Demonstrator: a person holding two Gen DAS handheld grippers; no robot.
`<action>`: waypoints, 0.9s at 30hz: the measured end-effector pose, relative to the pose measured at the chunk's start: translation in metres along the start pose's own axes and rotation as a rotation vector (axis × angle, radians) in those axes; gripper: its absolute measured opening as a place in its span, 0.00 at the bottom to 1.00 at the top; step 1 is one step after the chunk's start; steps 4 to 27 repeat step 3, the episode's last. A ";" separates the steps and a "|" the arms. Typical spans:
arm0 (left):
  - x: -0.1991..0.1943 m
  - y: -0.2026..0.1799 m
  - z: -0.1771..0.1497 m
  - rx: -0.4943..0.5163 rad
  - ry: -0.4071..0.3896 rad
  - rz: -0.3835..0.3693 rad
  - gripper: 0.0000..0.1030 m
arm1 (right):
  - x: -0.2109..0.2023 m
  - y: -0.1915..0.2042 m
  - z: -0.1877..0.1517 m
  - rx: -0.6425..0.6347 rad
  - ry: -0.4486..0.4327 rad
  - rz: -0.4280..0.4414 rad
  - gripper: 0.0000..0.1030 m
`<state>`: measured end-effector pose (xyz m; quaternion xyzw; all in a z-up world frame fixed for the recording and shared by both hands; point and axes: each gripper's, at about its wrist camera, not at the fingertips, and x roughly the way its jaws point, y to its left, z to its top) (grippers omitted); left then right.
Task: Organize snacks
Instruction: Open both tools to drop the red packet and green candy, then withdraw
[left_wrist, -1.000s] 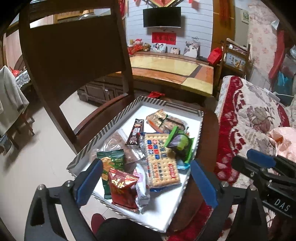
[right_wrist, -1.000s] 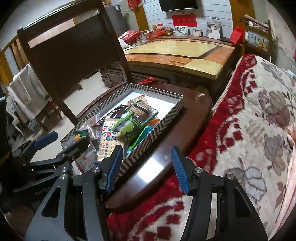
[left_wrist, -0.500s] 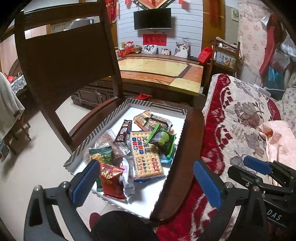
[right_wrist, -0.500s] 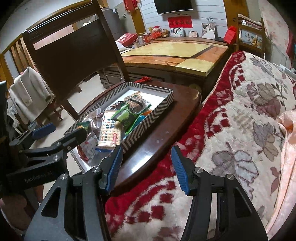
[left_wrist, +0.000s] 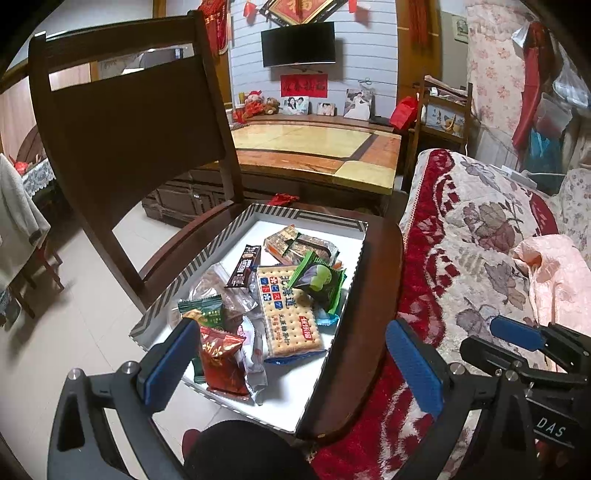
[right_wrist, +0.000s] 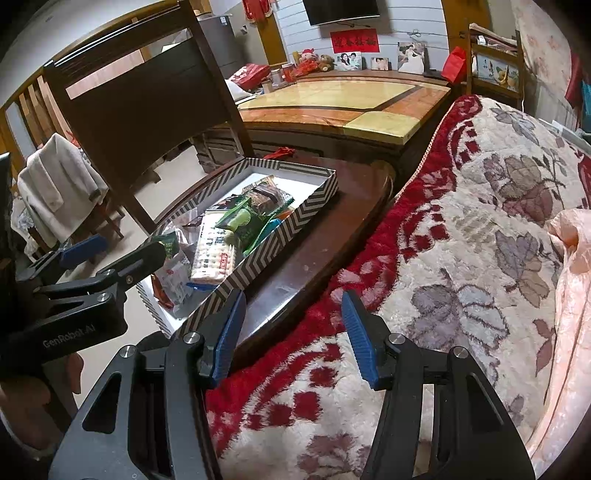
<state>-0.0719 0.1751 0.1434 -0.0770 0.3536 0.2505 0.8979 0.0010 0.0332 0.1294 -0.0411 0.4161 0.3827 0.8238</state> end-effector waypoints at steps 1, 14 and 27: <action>0.000 -0.002 0.000 0.006 0.001 -0.001 0.99 | -0.001 0.000 0.000 0.000 0.000 -0.001 0.52; 0.000 -0.006 0.000 0.014 0.006 -0.008 0.99 | -0.003 -0.002 -0.001 0.001 -0.003 -0.005 0.52; 0.000 -0.006 0.000 0.014 0.006 -0.008 0.99 | -0.003 -0.002 -0.001 0.001 -0.003 -0.005 0.52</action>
